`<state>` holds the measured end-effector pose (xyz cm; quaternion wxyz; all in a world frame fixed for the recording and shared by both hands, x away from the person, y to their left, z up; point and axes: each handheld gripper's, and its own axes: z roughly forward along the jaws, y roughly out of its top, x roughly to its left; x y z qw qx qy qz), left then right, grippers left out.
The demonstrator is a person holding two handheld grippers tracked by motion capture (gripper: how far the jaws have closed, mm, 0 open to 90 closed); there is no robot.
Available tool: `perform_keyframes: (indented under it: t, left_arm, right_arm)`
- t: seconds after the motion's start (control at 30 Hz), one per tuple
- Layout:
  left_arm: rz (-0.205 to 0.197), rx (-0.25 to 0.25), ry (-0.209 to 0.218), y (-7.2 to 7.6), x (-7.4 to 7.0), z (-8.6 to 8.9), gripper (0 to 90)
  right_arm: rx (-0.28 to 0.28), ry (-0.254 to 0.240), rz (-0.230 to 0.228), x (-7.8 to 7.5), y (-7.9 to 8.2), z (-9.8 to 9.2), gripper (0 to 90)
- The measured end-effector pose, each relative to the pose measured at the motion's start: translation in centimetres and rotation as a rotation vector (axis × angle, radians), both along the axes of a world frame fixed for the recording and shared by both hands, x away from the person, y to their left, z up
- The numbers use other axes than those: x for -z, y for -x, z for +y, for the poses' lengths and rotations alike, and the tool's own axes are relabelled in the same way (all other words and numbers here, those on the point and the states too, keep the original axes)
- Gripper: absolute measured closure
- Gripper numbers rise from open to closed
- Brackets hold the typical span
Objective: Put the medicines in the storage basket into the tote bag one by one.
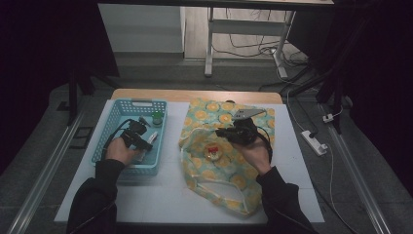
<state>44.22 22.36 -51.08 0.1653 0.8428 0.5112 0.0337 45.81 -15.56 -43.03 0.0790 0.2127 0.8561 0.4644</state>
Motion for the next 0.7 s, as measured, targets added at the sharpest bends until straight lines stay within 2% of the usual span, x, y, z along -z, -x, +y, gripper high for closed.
perform_keyframes:
  t: [0.1,0.37,0.5,0.7]
  left_arm:
    - [0.004,-0.01,-0.004,-0.1,0.0,0.0,69.7]
    - [0.007,-0.022,-0.012,-0.1,-0.2,-0.1,70.9]
    - [-0.012,-0.055,0.038,-0.1,-0.8,0.4,71.0]
    - [-0.056,-0.074,0.07,0.2,-1.9,1.3,71.0]
  right_arm:
    - [0.001,0.001,-0.001,0.0,0.0,0.0,90.0]
    - [0.0,-0.005,-0.004,-0.1,0.0,-0.1,90.0]
    - [0.0,-0.003,-0.006,-0.2,0.1,-0.1,90.0]
    - [-0.005,-0.004,-0.011,-0.3,0.2,0.0,90.0]
